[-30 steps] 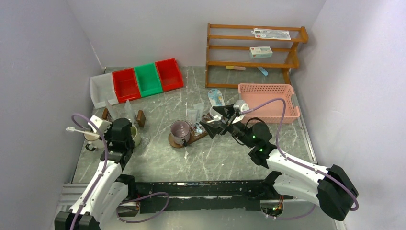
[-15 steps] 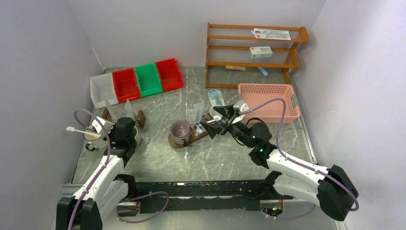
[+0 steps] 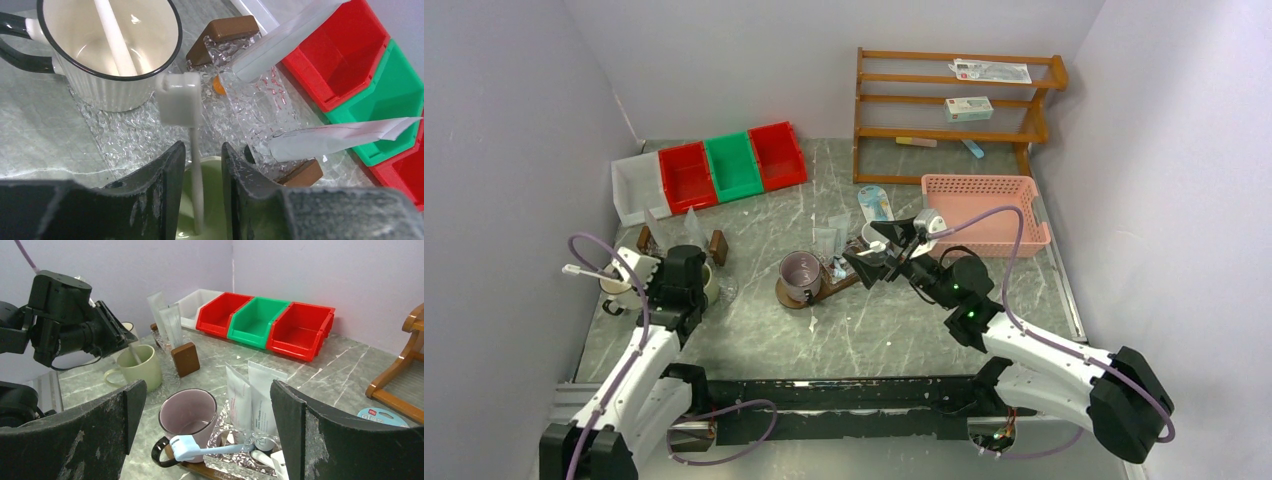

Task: Prepare toiletry sets of a toothbrush and toothpaste on the tray
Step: Place the toothbrush in the cup.

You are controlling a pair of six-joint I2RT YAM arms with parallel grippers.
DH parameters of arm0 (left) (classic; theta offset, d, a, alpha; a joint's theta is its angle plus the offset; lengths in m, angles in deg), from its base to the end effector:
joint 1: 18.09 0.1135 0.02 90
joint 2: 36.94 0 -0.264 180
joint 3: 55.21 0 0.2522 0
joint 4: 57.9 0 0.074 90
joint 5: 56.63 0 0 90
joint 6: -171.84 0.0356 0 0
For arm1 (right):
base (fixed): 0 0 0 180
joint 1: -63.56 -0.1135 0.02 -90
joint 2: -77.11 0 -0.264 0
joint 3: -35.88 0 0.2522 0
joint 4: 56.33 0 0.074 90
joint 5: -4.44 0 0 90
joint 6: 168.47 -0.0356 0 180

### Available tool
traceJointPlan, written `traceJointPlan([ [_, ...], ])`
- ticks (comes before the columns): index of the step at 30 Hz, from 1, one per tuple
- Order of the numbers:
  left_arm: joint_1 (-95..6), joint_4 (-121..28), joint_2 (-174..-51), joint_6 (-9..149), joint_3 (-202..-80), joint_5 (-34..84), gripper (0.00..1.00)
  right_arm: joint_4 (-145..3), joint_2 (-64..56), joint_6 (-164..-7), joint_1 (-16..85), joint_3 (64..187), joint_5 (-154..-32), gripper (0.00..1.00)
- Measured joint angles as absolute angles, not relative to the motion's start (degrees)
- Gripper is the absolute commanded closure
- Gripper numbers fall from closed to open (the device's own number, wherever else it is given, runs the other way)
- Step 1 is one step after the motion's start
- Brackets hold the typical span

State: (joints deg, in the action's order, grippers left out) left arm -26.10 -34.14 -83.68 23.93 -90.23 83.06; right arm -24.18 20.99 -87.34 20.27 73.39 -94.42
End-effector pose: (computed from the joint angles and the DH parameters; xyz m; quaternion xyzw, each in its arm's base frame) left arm 0.1672 0.0039 0.1982 -0.5148 0.6502 0.0873 0.5519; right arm 0.1549 0.1535 0.2778 -0.2405 0.5714 0.3872 0.6824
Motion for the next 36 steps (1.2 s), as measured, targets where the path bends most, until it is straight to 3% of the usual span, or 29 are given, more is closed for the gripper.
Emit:
traceJointPlan([
  [9,-26.1,-25.6,-76.9,23.3,-94.4,83.0,0.41,-25.2,23.1,-87.3,20.6,73.4,-92.1,0.01],
  [17,-26.1,-23.6,-67.0,33.4,-97.6,80.7,0.23,-32.3,24.9,-86.5,21.4,76.1,-86.4,0.00],
  [25,-27.5,-25.7,-58.5,49.9,-101.4,75.5,0.11,-40.6,24.5,-85.2,22.5,83.9,-80.5,0.00],
  [31,-35.3,-28.0,-54.4,63.5,-106.7,72.6,0.04,-47.9,20.6,-83.4,24.1,92.2,-75.1,0.00],
  [36,-41.2,-27.8,-51.7,72.4,-111.5,71.1,0.03,-55.0,18.7,-82.9,27.7,97.1,-70.9,0.00],
])
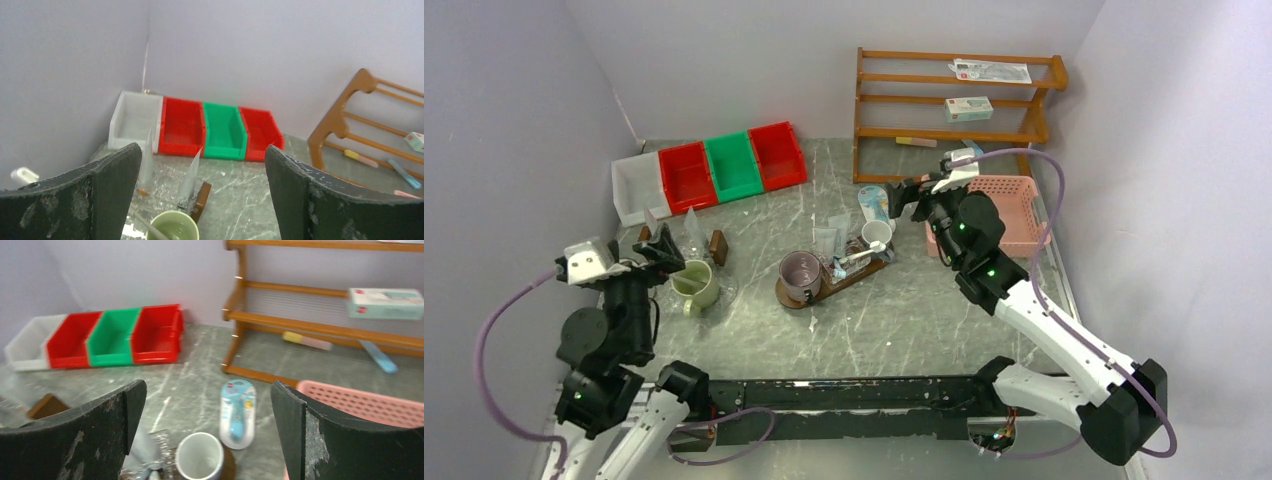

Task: Prepare toiletry sets of a toothbrush and toothpaste on the tray
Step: Place the toothbrush in the cup, then reset both arms

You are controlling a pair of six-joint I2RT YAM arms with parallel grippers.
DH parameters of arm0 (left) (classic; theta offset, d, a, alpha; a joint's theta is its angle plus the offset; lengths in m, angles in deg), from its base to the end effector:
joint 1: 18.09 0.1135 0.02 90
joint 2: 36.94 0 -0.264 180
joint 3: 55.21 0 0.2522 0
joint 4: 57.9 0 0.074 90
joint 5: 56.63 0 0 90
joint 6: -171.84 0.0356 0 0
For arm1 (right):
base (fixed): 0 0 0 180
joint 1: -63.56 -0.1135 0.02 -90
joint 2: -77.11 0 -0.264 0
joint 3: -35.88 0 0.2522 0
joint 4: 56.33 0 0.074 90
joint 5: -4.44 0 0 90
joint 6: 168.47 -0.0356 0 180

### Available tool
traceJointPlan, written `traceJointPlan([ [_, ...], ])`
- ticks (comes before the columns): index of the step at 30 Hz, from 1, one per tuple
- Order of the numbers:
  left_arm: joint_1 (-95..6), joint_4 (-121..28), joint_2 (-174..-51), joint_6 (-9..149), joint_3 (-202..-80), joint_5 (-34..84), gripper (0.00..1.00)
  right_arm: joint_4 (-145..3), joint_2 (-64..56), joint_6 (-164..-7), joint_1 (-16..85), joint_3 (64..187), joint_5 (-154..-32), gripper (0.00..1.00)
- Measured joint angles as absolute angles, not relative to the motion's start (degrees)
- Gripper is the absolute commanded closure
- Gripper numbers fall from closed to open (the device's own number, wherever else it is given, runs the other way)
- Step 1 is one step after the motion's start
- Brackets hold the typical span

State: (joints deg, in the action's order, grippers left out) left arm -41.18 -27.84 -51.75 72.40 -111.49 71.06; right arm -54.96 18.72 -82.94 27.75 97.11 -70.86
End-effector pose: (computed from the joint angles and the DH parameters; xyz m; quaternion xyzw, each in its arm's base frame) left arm 0.0581 -0.0011 0.3682 -0.1770 0.6248 -0.0088 0.7604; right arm 0.2013 0.1341 0.3588 -0.0921 0.6753 0.1684 0.7121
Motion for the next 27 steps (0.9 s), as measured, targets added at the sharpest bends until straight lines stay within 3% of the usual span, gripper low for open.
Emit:
traceJointPlan([
  [7,-47.1,-25.2,-48.4,80.4,-118.1,71.7,0.03,-65.4,23.3,-84.1,32.6,98.3,-62.8,0.00],
  [15,-47.5,-19.9,-44.9,82.8,-124.3,75.5,0.03,-71.3,42.1,-84.6,33.6,94.1,-54.1,0.00],
  [27,-47.6,-18.1,-37.6,82.7,-117.1,80.3,0.03,-78.0,57.7,-82.7,33.7,90.0,-48.0,0.00],
])
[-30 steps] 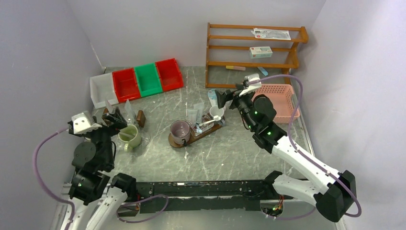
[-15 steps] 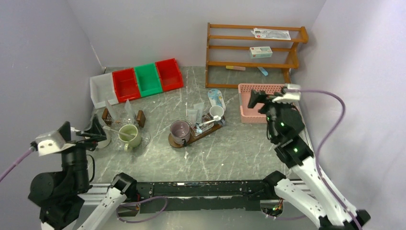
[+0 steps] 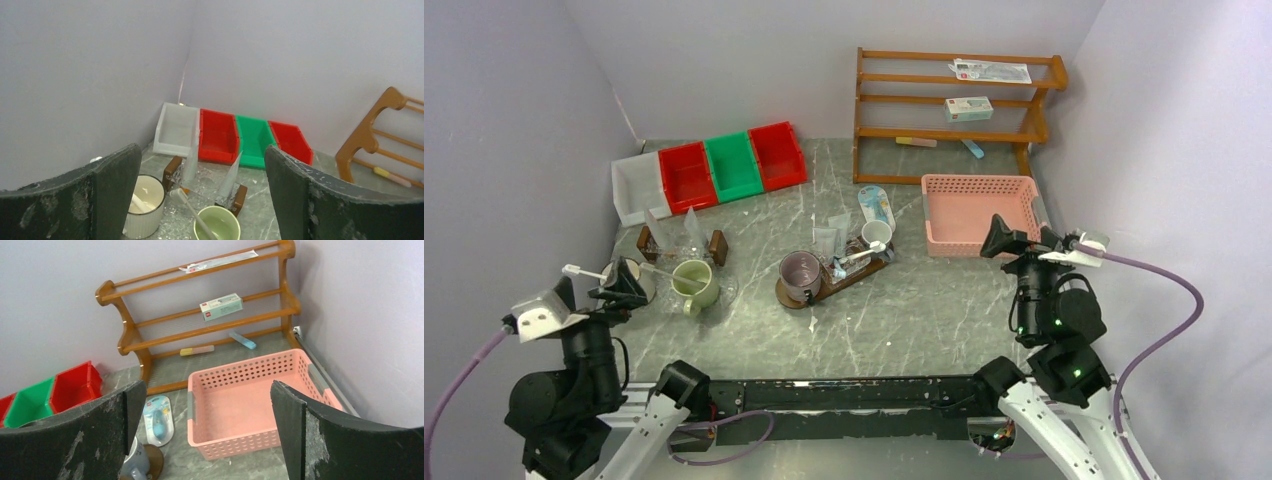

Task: Prepare toiletry sets of a toothbrush and toothpaste on the tray
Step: Reset both arms

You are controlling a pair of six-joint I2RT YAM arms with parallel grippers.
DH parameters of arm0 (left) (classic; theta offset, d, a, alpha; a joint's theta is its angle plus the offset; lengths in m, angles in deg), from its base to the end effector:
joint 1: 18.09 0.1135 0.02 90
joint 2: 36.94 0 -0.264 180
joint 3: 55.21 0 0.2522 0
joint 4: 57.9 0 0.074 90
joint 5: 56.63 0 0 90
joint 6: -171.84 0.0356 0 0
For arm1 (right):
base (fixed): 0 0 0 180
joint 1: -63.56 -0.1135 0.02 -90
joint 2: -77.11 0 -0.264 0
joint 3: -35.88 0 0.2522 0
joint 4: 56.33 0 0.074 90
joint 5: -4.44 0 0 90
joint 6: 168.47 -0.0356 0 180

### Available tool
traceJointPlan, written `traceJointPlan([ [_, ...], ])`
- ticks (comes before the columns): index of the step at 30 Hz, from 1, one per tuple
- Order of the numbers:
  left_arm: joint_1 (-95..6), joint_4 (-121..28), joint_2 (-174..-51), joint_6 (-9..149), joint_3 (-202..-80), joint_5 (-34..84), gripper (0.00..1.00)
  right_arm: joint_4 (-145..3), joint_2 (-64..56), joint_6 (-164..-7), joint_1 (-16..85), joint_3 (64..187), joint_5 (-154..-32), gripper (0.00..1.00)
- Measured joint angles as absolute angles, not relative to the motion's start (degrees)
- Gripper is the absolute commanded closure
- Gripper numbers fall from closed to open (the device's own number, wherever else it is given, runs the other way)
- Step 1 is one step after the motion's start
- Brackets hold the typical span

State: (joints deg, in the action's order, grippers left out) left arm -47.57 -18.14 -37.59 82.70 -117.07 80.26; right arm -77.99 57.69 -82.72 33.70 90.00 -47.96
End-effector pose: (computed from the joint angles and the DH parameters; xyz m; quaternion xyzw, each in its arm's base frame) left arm -0.0142 0.0379 0.3735 -0.1821 0.5847 0.0297 0.7900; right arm 0.0784 0.0200 0.3679 0.1155 0.6303 0.0256 0.7673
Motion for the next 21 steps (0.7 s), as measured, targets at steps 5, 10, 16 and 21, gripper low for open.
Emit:
traceJointPlan([
  [5,-47.6,-19.1,-37.5,80.7,-113.6,81.1,0.03,-78.2,62.2,-82.3,33.7,86.9,-46.4,0.00],
  [10,-47.6,-20.2,-37.5,77.7,-111.5,82.8,0.03,-78.1,65.1,-82.2,33.7,84.5,-45.0,0.00],
  [16,-47.6,-20.7,-37.5,74.4,-107.9,85.3,0.03,-77.5,67.1,-81.8,33.7,83.7,-45.1,0.00],
  [21,-47.6,-20.8,-37.5,73.8,-106.5,85.5,0.03,-77.0,67.1,-81.2,33.7,83.7,-45.9,0.00],
])
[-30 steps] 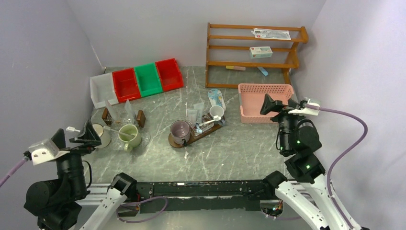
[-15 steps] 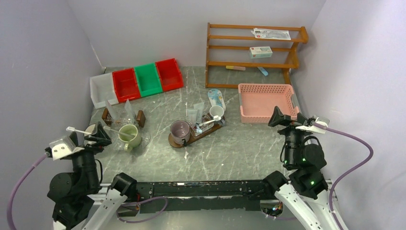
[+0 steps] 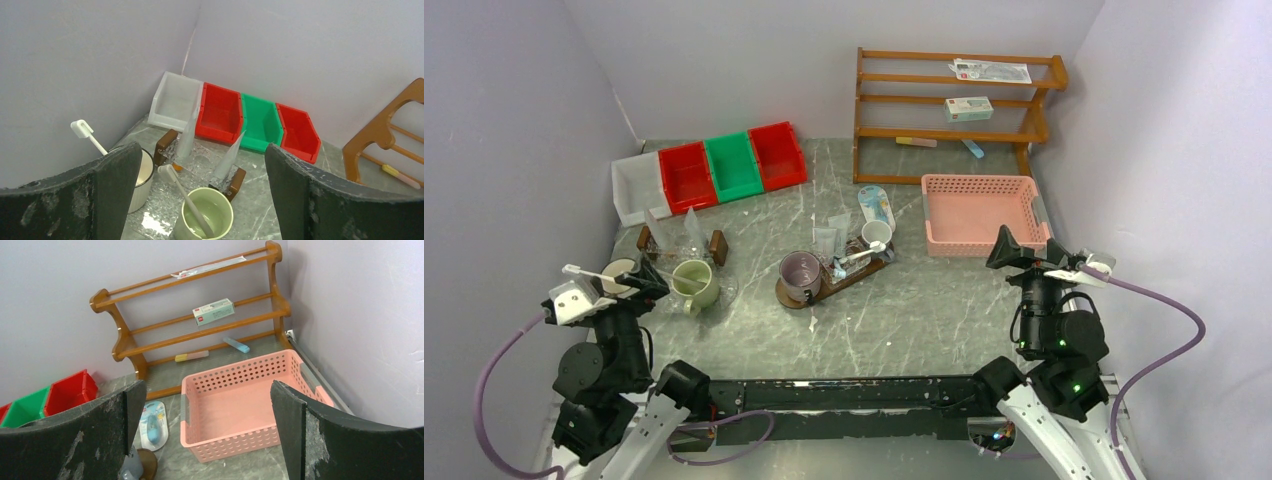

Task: Prepare toiletry sets of a toothbrush and toothpaste on the tray
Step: Reset both arms

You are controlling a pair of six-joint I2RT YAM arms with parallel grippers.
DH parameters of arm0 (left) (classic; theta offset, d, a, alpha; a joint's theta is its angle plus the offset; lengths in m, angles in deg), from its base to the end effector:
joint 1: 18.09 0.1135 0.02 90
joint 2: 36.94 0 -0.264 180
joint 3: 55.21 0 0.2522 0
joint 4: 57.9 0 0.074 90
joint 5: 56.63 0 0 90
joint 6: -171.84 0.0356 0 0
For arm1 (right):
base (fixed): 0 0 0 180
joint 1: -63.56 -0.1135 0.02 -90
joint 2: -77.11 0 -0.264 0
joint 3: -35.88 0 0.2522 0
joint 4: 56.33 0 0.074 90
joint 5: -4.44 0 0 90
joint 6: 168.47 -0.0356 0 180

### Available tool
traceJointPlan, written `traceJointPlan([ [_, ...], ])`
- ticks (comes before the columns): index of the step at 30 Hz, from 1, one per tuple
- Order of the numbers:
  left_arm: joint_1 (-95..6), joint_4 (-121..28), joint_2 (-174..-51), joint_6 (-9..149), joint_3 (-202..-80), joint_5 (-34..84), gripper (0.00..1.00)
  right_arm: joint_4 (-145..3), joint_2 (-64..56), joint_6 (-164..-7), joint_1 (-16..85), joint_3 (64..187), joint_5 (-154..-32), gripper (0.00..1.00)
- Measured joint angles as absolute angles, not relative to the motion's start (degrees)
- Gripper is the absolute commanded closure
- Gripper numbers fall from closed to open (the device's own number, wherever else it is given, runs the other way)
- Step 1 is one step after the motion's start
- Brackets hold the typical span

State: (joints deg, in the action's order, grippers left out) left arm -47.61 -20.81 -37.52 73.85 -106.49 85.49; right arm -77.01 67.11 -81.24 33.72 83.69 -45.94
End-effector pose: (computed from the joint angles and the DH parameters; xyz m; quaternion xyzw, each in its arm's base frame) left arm 0.0216 0.0201 0.3339 -0.2354 0.6102 0.0302 0.7559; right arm 0.0600 0.0083 0.3438 0.1343 0.6071 0.0193 0.7830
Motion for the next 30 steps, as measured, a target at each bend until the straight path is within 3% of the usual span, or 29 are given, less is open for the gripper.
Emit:
traceJointPlan([
  [30,-47.6,-24.4,-37.5,75.0,-104.7,81.9,0.03,-75.9,68.2,-80.5,33.7,81.4,-47.2,0.00],
])
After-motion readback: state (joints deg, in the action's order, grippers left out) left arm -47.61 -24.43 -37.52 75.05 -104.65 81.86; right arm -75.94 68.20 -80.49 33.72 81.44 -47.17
